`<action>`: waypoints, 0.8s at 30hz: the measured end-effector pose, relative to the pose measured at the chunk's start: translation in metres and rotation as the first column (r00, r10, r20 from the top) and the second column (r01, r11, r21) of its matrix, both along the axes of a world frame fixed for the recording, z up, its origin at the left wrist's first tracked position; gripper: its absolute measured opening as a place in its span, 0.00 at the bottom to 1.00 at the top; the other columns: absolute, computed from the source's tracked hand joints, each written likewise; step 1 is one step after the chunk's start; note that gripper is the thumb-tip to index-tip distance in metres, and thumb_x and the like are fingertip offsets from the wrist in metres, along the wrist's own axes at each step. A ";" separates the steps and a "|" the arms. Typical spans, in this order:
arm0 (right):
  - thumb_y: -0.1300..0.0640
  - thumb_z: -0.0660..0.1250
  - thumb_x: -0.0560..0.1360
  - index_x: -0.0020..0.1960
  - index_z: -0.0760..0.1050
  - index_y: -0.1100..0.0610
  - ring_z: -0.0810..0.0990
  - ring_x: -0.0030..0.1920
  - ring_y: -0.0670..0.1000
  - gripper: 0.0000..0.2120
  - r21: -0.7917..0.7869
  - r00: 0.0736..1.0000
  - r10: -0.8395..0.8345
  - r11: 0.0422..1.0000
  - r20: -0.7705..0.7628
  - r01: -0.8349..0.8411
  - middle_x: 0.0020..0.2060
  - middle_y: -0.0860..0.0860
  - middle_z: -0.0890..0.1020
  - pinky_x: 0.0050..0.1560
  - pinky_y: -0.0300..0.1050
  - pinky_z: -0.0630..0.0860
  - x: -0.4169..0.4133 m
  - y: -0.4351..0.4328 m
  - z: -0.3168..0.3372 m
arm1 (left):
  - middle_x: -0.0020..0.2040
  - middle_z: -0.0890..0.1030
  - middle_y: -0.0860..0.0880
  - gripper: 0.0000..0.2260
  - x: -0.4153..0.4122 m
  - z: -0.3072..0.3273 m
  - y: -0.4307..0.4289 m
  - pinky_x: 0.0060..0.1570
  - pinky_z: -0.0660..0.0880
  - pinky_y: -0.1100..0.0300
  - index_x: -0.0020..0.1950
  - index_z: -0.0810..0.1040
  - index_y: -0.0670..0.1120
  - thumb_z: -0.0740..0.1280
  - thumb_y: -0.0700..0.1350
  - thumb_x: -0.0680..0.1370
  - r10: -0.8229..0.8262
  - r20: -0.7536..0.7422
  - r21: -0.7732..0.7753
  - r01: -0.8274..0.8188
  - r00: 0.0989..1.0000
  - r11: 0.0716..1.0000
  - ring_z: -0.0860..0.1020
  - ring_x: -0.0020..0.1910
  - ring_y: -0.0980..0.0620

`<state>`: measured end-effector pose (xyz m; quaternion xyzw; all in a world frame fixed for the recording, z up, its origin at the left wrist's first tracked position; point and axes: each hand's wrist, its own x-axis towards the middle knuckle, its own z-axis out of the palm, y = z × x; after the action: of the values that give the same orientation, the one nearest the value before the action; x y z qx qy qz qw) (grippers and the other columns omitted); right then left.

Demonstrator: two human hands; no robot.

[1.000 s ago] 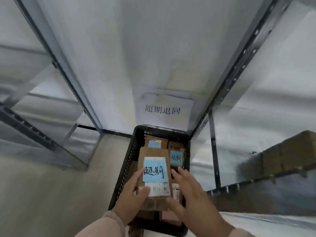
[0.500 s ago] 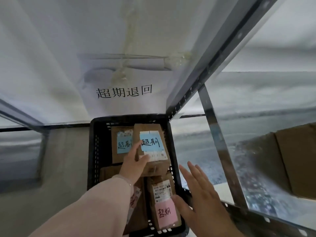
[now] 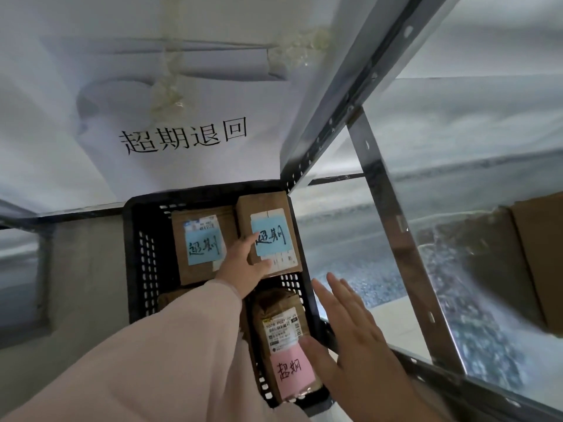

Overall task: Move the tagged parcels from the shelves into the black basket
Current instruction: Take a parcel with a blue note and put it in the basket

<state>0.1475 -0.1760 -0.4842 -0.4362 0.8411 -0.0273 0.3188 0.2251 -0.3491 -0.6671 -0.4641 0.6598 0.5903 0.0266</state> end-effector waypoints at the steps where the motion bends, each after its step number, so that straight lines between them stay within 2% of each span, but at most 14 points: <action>1: 0.27 0.45 0.70 0.71 0.34 0.29 0.29 0.70 0.33 0.33 -0.011 1.000 0.004 1.000 0.006 -0.004 0.68 0.28 0.31 0.70 0.41 0.42 0.000 0.002 0.002 | 0.76 0.63 0.50 0.29 0.003 0.006 0.002 0.74 0.61 0.51 0.77 0.60 0.57 0.67 0.49 0.78 -0.033 0.014 -0.052 0.034 0.999 0.998 0.62 0.74 0.50; 4: 0.35 0.52 0.77 0.71 0.34 0.32 0.30 0.69 0.35 0.31 -0.020 0.999 0.027 0.999 0.026 -0.026 0.68 0.30 0.33 0.68 0.39 0.37 0.002 0.007 0.011 | 0.79 0.57 0.51 0.29 0.018 0.035 0.013 0.76 0.57 0.48 0.78 0.57 0.58 0.64 0.55 0.79 -0.096 0.065 -0.211 0.107 0.993 0.972 0.55 0.78 0.50; 7: 0.37 0.53 0.78 0.73 0.35 0.34 0.30 0.68 0.34 0.32 -0.036 0.998 0.069 0.997 0.001 -0.069 0.68 0.30 0.34 0.67 0.38 0.34 0.008 0.015 0.023 | 0.80 0.55 0.54 0.29 0.038 0.078 0.033 0.75 0.52 0.52 0.78 0.56 0.59 0.62 0.58 0.79 -0.108 0.087 -0.359 0.132 0.990 0.924 0.52 0.78 0.52; 10: 0.38 0.55 0.79 0.74 0.37 0.36 0.29 0.68 0.35 0.33 -0.078 0.992 0.123 0.989 -0.012 -0.124 0.70 0.31 0.35 0.68 0.39 0.34 0.017 0.031 0.037 | 0.80 0.54 0.55 0.29 0.062 0.123 0.060 0.75 0.49 0.54 0.78 0.55 0.59 0.62 0.59 0.79 -0.121 0.102 -0.506 0.156 0.987 0.848 0.51 0.78 0.53; 14: 0.40 0.57 0.78 0.76 0.41 0.38 0.33 0.73 0.38 0.33 -0.200 0.971 0.227 0.951 -0.074 -0.237 0.75 0.36 0.41 0.74 0.43 0.39 0.027 0.064 0.055 | 0.77 0.61 0.54 0.28 0.089 0.171 0.104 0.75 0.58 0.49 0.76 0.60 0.58 0.60 0.61 0.77 -0.110 0.066 -0.671 0.126 0.992 0.730 0.58 0.77 0.52; 17: 0.40 0.57 0.78 0.76 0.43 0.39 0.36 0.73 0.38 0.33 -0.265 0.951 0.284 0.914 -0.122 -0.307 0.76 0.38 0.44 0.73 0.40 0.37 0.032 0.101 0.077 | 0.75 0.65 0.53 0.28 0.101 0.205 0.146 0.72 0.64 0.46 0.75 0.62 0.57 0.56 0.63 0.77 -0.101 0.073 -0.765 0.121 0.992 0.633 0.62 0.75 0.51; 20: 0.39 0.59 0.77 0.77 0.50 0.42 0.45 0.76 0.42 0.33 -0.339 0.940 0.290 0.879 -0.179 -0.335 0.77 0.41 0.51 0.76 0.46 0.46 0.031 0.151 0.096 | 0.74 0.67 0.53 0.27 0.104 0.235 0.199 0.70 0.66 0.46 0.74 0.65 0.56 0.57 0.62 0.76 -0.112 0.094 -0.827 0.140 0.989 0.545 0.64 0.74 0.51; 22: 0.35 0.55 0.75 0.76 0.55 0.44 0.53 0.76 0.46 0.32 -0.385 0.935 0.268 0.858 -0.231 -0.341 0.76 0.44 0.59 0.75 0.49 0.54 0.023 0.193 0.106 | 0.74 0.68 0.53 0.27 0.101 0.253 0.240 0.70 0.66 0.47 0.74 0.66 0.56 0.59 0.61 0.75 -0.120 0.080 -0.851 0.130 0.990 0.509 0.65 0.73 0.51; 24: 0.33 0.51 0.74 0.76 0.55 0.43 0.54 0.76 0.46 0.33 -0.392 0.935 0.230 0.861 -0.269 -0.325 0.75 0.45 0.60 0.74 0.49 0.55 0.011 0.237 0.115 | 0.73 0.69 0.53 0.26 0.092 0.270 0.280 0.71 0.64 0.48 0.73 0.67 0.56 0.59 0.61 0.75 -0.143 0.058 -0.864 0.122 0.988 0.489 0.65 0.73 0.50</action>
<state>0.1588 0.0612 -0.3691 -0.6131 0.7712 -0.1188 0.1234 0.3172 -0.0692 -0.3967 -0.3567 0.9002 0.1824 -0.1708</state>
